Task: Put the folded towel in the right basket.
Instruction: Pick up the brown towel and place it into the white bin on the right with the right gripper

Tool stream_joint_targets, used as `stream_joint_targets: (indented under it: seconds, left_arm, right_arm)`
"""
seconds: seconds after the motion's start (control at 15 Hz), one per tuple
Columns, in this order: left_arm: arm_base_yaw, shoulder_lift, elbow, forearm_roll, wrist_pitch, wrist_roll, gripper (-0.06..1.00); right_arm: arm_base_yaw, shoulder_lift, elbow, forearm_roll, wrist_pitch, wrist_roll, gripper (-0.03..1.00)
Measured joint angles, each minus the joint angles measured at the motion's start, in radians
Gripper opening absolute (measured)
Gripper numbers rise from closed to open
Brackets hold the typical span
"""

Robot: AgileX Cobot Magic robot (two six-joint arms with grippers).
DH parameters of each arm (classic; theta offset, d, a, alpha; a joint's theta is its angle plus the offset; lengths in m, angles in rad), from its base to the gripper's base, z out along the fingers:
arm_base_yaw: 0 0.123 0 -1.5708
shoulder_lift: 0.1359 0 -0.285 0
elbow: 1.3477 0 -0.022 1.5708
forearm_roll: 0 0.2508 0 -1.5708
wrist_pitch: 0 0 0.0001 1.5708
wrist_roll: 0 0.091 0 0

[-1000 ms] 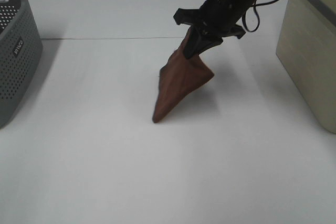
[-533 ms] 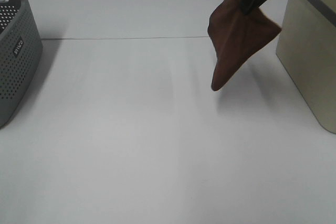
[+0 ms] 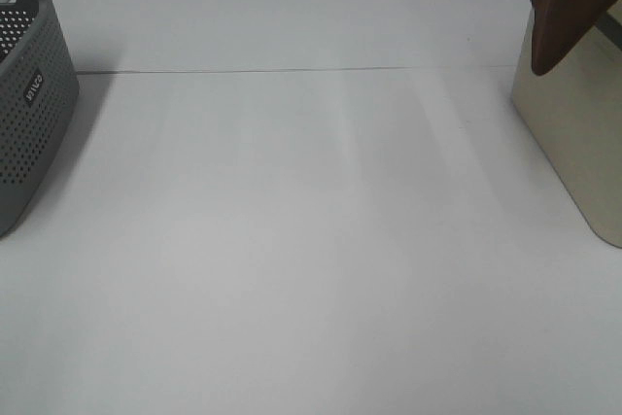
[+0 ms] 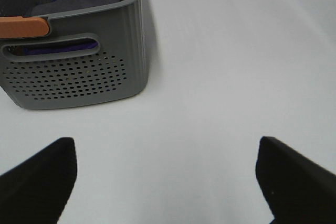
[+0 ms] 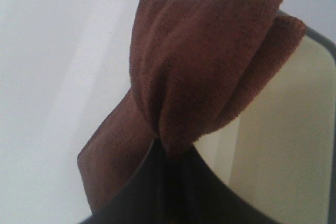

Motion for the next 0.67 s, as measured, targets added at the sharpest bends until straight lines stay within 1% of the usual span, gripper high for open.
stream_joint_targets:
  seconds: [0.13, 0.2, 0.27, 0.33, 0.4, 0.53, 0.67]
  left_arm:
    - [0.0, 0.0, 0.0, 0.0, 0.0, 0.0, 0.88]
    - [0.0, 0.0, 0.0, 0.0, 0.0, 0.0, 0.88]
    - [0.0, 0.0, 0.0, 0.0, 0.0, 0.0, 0.88]
    - [0.0, 0.0, 0.0, 0.0, 0.0, 0.0, 0.88]
    - [0.0, 0.0, 0.0, 0.0, 0.0, 0.0, 0.88]
    - [0.0, 0.0, 0.0, 0.0, 0.0, 0.0, 0.88]
    - [0.0, 0.0, 0.0, 0.0, 0.0, 0.0, 0.88]
  right_arm:
    - [-0.015, 0.0, -0.017, -0.012, 0.0, -0.006, 0.01]
    - [-0.089, 0.0, -0.022, 0.0, -0.006, -0.01, 0.01]
    - [-0.142, 0.0, -0.022, 0.034, -0.01, -0.011, 0.01]
    - [-0.202, 0.0, -0.022, 0.088, -0.02, -0.018, 0.01]
    - [-0.275, 0.0, -0.022, 0.164, -0.038, -0.03, 0.01]
    - [-0.42, 0.002, -0.022, 0.368, -0.064, -0.099, 0.01]
    - [-0.544, 0.019, -0.025, 0.5, -0.081, -0.153, 0.01]
